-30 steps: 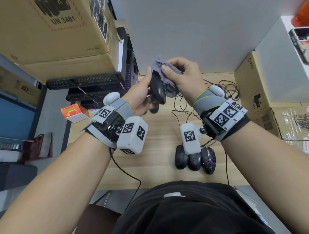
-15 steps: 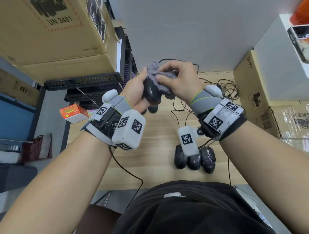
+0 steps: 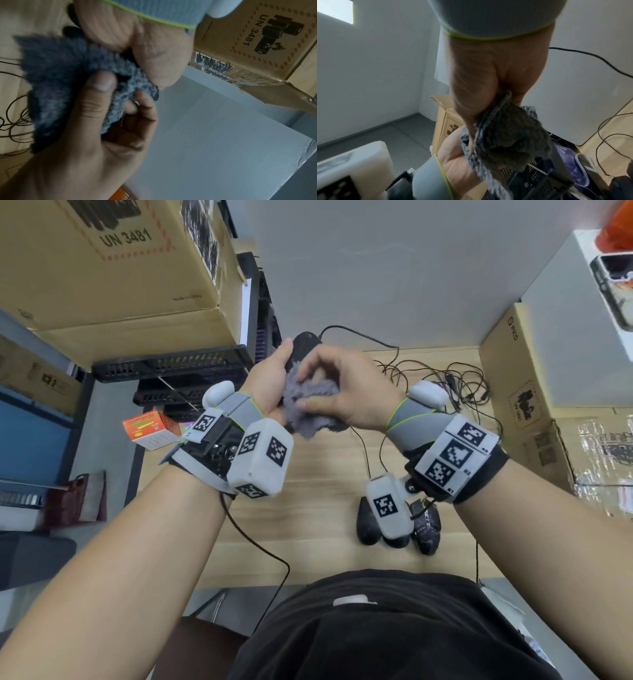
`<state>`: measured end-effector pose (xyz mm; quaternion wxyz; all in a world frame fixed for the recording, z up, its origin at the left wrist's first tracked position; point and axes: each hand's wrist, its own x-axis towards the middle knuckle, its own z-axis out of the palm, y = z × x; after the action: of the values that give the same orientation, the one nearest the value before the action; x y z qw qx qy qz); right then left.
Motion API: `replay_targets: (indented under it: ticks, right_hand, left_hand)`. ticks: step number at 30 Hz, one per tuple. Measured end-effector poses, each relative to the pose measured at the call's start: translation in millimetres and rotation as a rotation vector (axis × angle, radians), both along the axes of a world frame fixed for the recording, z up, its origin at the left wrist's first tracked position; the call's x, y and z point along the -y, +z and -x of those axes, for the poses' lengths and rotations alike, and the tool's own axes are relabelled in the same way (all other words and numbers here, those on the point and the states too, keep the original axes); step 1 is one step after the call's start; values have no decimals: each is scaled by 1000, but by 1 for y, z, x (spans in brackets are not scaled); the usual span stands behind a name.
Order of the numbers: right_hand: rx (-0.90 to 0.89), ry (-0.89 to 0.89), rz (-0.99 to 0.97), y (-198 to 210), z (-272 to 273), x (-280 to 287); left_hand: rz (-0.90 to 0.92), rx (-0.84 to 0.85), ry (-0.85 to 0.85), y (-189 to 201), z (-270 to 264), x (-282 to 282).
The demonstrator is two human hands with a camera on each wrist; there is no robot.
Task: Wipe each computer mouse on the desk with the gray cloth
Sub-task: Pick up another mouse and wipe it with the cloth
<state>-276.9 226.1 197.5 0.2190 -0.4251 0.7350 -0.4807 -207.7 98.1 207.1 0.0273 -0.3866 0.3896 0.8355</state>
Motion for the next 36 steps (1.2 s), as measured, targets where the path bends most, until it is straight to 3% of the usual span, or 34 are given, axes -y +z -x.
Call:
replay_targets:
  ticks: [2, 5, 7, 11, 14, 16, 18, 21, 25, 28, 30, 32, 33, 36]
  right_hand:
    - [-70, 51, -86, -1, 1, 1]
    - [-168, -139, -297, -12, 22, -4]
    - [-159, -210, -336, -16, 34, -10]
    - [13, -264, -24, 1, 45, -11]
    - [192, -287, 301, 16, 42, -8]
    - [336, -292, 418, 22, 34, -7]
    - [306, -295, 311, 15, 25, -3]
    - [-98, -270, -79, -8, 19, 0]
    - [-218, -178, -79, -7, 10, 2]
    - [-178, -13, -108, 1, 7, 4]
    - [-130, -134, -100, -1, 15, 8]
    - [-132, -338, -81, -5, 23, 8]
    - [-127, -359, -60, -5, 23, 8]
    - [-59, -121, 12, 1, 7, 10]
  left_hand:
    - [40, 33, -8, -3, -1, 3]
    - [92, 46, -31, -2, -4, 2]
    - [92, 64, -38, -3, -7, 3]
    - [100, 121, 59, -11, -7, 8]
    - [92, 110, 57, -14, -7, 6]
    - [82, 102, 47, -15, -6, 5]
    - [86, 65, 18, -13, -3, 4]
    - [64, 28, -31, -7, 0, 3]
    - [56, 36, -65, -5, -2, 5]
    - [114, 23, -107, -5, -3, 0]
    - [229, 33, -125, -9, -2, -2]
    - [194, 42, -90, -10, 2, -6]
    - [191, 48, -77, -11, 4, -5]
    - [253, 37, -84, -15, 6, 8]
